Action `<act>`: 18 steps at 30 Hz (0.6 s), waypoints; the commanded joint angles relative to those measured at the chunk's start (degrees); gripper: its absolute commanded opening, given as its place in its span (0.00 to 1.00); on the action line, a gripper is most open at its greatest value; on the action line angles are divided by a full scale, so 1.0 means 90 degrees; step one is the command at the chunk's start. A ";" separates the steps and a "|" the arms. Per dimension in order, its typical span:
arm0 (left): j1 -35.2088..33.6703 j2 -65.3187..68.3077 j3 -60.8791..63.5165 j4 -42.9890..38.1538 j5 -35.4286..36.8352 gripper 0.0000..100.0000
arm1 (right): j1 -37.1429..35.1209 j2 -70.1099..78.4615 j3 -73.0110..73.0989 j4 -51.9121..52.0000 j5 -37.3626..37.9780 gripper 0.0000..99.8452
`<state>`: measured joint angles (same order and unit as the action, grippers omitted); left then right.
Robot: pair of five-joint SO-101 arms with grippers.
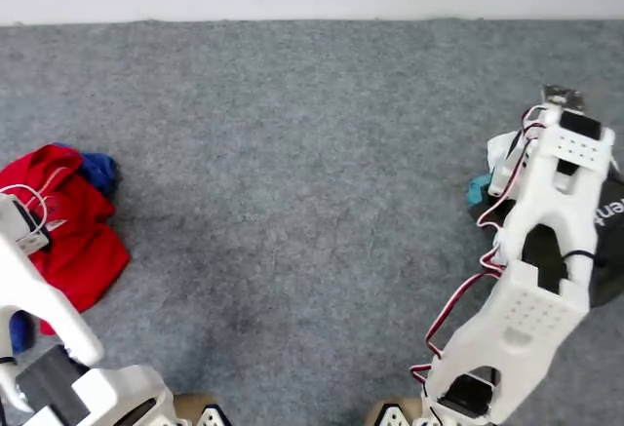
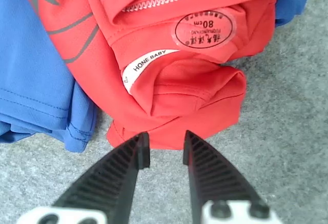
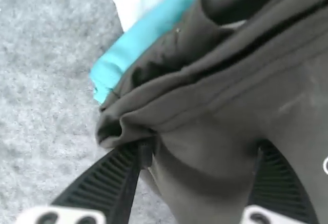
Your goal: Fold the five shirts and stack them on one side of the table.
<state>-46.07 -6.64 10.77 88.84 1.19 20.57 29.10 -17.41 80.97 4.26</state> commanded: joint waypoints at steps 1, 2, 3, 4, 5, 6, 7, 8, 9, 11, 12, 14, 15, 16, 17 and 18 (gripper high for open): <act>0.0049 -0.0264 -0.0015 -0.0049 -0.0010 0.12 | -0.0230 -0.0054 0.0010 -0.0122 -0.0078 0.32; 0.0049 -0.0264 -0.0015 -0.0049 -0.0010 0.12 | -0.0269 -0.0054 0.0010 -0.0132 -0.0078 0.32; 0.0049 -0.0264 -0.0015 -0.0049 -0.0010 0.12 | -0.0317 -0.0063 0.0010 -0.0151 -0.0078 0.32; 0.0049 -0.0264 -0.0015 -0.0049 -0.0010 0.12 | -0.0376 -0.0063 0.0010 -0.0171 -0.0068 0.32; 0.0049 -0.0264 -0.0015 -0.0049 -0.0010 0.12 | -0.0425 -0.0063 0.0010 -0.0181 -0.0068 0.32; 0.0049 -0.0264 -0.0015 -0.0049 -0.0010 0.12 | -0.0474 -0.0063 0.0010 -0.0210 -0.0068 0.32; 0.0049 -0.0264 -0.0015 -0.0049 -0.0010 0.12 | -0.0513 -0.0063 0.0010 -0.0259 -0.0068 0.32; 0.0049 -0.0264 -0.0015 -0.0049 -0.0010 0.12 | -0.0523 -0.0063 0.0010 -0.0269 -0.0059 0.32; 0.0049 -0.0264 -0.0015 -0.0049 -0.0010 0.12 | -0.0523 -0.0083 0.0000 -0.0239 -0.0059 0.32; 0.0049 -0.0264 -0.0015 -0.0029 -0.0010 0.12 | -0.0513 -0.0230 -0.0156 0.0054 -0.0049 0.32; 0.0049 -0.0264 -0.0015 -0.0020 -0.0010 0.12 | -0.0493 -0.0347 -0.0264 0.0259 0.0029 0.32; 0.0049 -0.0264 -0.0005 -0.0020 -0.0010 0.12 | -0.0464 -0.0698 -0.0567 0.0777 0.0352 0.32; 0.0049 -0.0264 0.0054 -0.0059 -0.0010 0.12 | -0.0454 -0.0904 -0.0762 0.1070 0.0479 0.32; 0.0049 -0.0264 0.0112 -0.0068 -0.0010 0.12 | -0.0454 -0.1128 -0.0957 0.1324 0.0576 0.32; 0.0059 -0.0264 0.0181 -0.0068 -0.0010 0.12 | -0.0454 -0.1363 -0.1143 0.1548 0.0674 0.32; 0.0117 -0.0264 0.0269 -0.0068 -0.0010 0.12 | -0.0454 -0.1607 -0.1309 0.1753 0.0733 0.32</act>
<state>-46.07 -6.64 12.44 88.84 1.19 16.70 23.12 -23.38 91.16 8.57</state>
